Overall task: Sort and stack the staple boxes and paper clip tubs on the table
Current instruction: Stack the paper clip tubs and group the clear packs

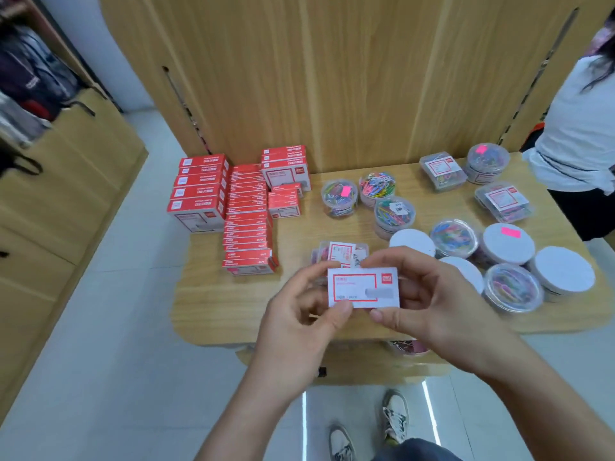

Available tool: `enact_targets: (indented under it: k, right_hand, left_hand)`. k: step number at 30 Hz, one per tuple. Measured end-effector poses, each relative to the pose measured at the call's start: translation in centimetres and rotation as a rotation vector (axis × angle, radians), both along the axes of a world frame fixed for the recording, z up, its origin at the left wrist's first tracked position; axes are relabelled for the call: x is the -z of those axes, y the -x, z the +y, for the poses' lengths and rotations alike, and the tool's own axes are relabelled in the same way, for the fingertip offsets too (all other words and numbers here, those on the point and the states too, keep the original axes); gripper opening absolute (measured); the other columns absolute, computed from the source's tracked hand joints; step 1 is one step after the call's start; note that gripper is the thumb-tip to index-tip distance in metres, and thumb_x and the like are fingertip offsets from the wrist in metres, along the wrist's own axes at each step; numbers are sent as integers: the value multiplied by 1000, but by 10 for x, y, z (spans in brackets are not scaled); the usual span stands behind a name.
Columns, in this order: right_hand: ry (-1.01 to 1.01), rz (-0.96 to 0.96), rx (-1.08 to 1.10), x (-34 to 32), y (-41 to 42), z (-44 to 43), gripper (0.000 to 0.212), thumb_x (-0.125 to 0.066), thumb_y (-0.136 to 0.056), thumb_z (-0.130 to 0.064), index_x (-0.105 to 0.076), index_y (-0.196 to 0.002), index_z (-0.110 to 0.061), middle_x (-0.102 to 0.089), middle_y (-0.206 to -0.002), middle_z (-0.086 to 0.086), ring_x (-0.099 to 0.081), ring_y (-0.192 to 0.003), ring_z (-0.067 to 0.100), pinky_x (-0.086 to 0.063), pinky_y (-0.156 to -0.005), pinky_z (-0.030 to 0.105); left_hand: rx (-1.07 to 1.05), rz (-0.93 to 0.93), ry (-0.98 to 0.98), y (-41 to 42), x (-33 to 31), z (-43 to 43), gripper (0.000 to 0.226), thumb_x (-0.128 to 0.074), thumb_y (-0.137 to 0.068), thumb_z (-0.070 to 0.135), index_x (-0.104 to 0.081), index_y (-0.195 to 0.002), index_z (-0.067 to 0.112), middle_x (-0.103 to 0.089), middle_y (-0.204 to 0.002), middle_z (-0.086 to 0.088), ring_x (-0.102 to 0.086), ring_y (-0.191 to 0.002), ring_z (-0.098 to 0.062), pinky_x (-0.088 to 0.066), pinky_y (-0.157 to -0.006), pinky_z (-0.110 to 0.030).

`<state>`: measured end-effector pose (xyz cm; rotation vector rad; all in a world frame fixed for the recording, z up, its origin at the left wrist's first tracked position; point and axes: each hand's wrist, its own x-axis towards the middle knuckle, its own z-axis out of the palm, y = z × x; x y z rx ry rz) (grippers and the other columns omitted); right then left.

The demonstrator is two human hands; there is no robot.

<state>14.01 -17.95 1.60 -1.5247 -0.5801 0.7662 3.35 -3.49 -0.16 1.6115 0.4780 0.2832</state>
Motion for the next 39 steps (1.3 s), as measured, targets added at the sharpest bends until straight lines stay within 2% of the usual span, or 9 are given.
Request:
enact_targets:
  k: [3, 6, 9, 15, 22, 26, 30, 34, 39]
  right_hand:
    - [56, -137, -11, 6, 16, 29, 41, -67, -81, 5, -62, -106, -27, -71, -89, -4, -69, -83, 13, -55, -73, 22]
    - [175, -395, 22, 21, 32, 62, 28, -67, -85, -11, -62, -104, -31, -70, -82, -11, -67, -76, 5, -55, -73, 26]
    - [276, -594, 24, 34, 43, 96, 27, -62, -86, -23, -58, -112, -31, -72, -87, -6, -68, -80, 16, -55, -74, 39]
    - [283, -713, 13, 45, 57, 134, 46, -51, -83, -10, -48, -126, -26, -70, -97, 0, -64, -86, 26, -46, -67, 34]
    - [266, -548, -19, 54, 62, 135, 61, -49, -82, -3, -34, -137, -23, -58, -111, -7, -59, -99, 20, -38, -72, 23]
    - [213, -252, -26, 51, 57, 139, 56, -46, -88, 2, -29, -140, -11, -49, -125, -11, -49, -119, 16, -33, -90, 15]
    - [145, -108, -7, 57, 51, 154, 67, -48, -80, 2, -30, -142, -16, -49, -102, -44, -44, -126, 9, -31, -100, 21]
    - [49, -48, -39, 67, 51, 161, 84, -46, -67, -5, -30, -143, -36, -54, -133, -17, -46, -127, 8, -36, -109, 43]
    - [14, -28, -8, 65, 53, 163, 81, -47, -66, -3, -35, -141, -33, -55, -132, -15, -48, -125, 3, -35, -110, 37]
  left_hand:
    - [-160, 27, 49, 21, 7, 21, 35, -69, -84, 6, -58, -109, 28, -74, -84, -9, -67, -85, -34, -52, -71, -46]
    - [-205, 64, 74, 38, 12, 43, 23, -57, -91, 4, -55, -106, 22, -75, -85, -7, -69, -81, -23, -54, -63, -26]
    - [-248, 107, -57, 46, 23, 69, 21, -57, -93, 9, -58, -94, 30, -75, -87, 2, -69, -83, -13, -49, -68, -17]
    - [-384, 105, -321, 39, 44, 114, 22, -65, -84, 1, -65, -90, 22, -69, -90, 1, -60, -73, 2, -43, -69, -8]
    - [-441, 141, -488, 32, 61, 126, 28, -75, -78, 12, -58, -90, 31, -67, -84, 13, -61, -73, -1, -51, -72, -19]
    - [-424, 167, -550, 28, 64, 126, 56, -77, -77, 19, -48, -124, 30, -58, -112, 19, -59, -96, 2, -49, -83, -20]
    - [-270, 213, -652, 22, 63, 124, 72, -65, -87, 19, -25, -147, 28, -52, -133, 15, -50, -120, -7, -37, -89, -22]
    - [-239, 200, -707, 18, 58, 123, 72, -58, -88, 13, -23, -147, 35, -62, -122, 10, -56, -108, -17, -45, -88, -34]
    - [-201, 182, -692, 20, 61, 125, 71, -53, -91, 10, -18, -148, 33, -57, -129, 9, -54, -114, -19, -44, -96, -43]
